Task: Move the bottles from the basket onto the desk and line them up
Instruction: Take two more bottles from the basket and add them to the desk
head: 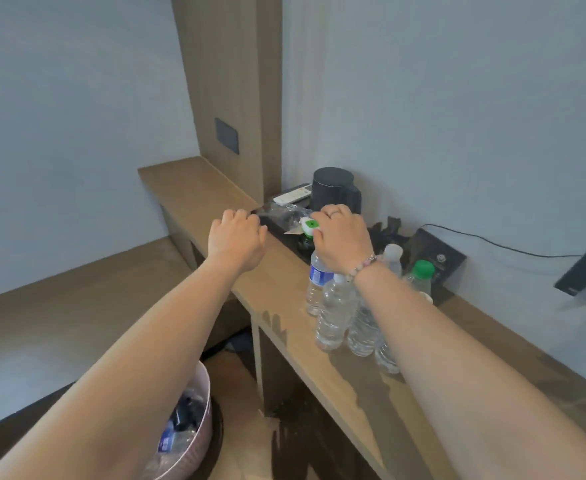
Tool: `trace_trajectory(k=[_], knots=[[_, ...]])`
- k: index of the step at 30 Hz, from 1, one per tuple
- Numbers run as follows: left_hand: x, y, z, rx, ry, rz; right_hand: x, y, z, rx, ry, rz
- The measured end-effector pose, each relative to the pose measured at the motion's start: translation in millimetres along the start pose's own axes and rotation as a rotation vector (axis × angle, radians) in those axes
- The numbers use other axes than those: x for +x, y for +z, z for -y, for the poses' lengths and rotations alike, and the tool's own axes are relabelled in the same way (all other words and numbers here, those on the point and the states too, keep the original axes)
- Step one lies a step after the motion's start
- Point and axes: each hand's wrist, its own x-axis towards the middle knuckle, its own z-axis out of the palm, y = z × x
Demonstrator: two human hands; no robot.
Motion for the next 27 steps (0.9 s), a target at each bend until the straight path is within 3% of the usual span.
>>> trace_trajectory(k=[13, 27], knots=[[-41, -5, 157, -0.043, -0.285, -0.026, 74, 33, 173, 0.084, -0.403, 0.042], [-35, 44, 355, -0.123, -0.521, 0.008, 160, 137, 354, 0.168, -0.564, 0.189]])
